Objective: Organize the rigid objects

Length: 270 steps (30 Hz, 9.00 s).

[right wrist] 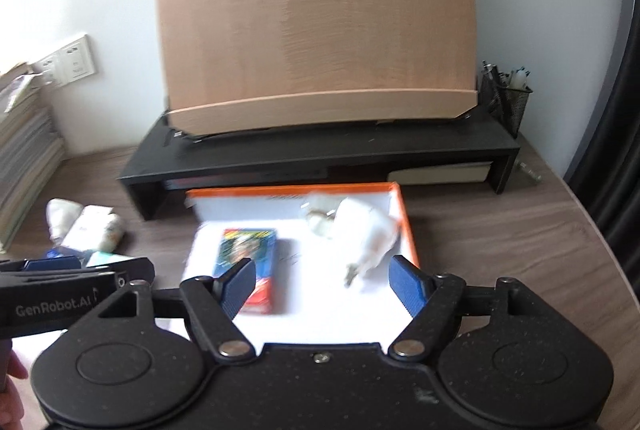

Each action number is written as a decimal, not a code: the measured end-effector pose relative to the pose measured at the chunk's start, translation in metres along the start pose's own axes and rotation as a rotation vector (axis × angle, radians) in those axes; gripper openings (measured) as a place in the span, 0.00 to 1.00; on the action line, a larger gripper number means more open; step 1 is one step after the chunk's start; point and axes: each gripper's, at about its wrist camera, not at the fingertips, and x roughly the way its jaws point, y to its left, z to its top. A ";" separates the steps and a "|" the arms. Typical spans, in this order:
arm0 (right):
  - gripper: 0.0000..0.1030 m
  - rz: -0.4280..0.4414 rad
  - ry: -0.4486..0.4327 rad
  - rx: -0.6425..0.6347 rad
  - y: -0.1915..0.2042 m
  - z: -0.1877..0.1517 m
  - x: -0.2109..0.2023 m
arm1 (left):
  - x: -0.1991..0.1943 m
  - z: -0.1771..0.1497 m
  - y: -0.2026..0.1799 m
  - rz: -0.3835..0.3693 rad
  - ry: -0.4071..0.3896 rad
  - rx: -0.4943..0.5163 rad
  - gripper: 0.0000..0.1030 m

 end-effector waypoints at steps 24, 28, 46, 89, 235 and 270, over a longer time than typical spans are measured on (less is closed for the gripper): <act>0.87 0.104 0.019 -0.100 0.112 -0.033 -0.027 | -0.060 -0.027 0.094 0.102 -0.025 -0.091 0.85; 0.87 0.113 0.027 -0.114 0.121 -0.037 -0.024 | -0.061 -0.032 0.105 0.112 -0.017 -0.108 0.85; 0.87 0.154 0.057 -0.140 0.143 -0.042 -0.011 | -0.060 -0.044 0.142 0.167 0.006 -0.185 0.85; 0.87 0.126 0.085 -0.113 0.165 -0.034 0.010 | -0.011 -0.026 0.180 0.124 0.070 -0.092 0.85; 0.81 0.006 0.050 0.034 0.081 -0.054 -0.043 | -0.053 -0.057 0.056 -0.041 -0.040 0.010 0.59; 0.81 -0.005 0.064 0.078 -0.026 -0.055 -0.031 | -0.022 -0.055 -0.033 -0.046 -0.004 0.046 0.59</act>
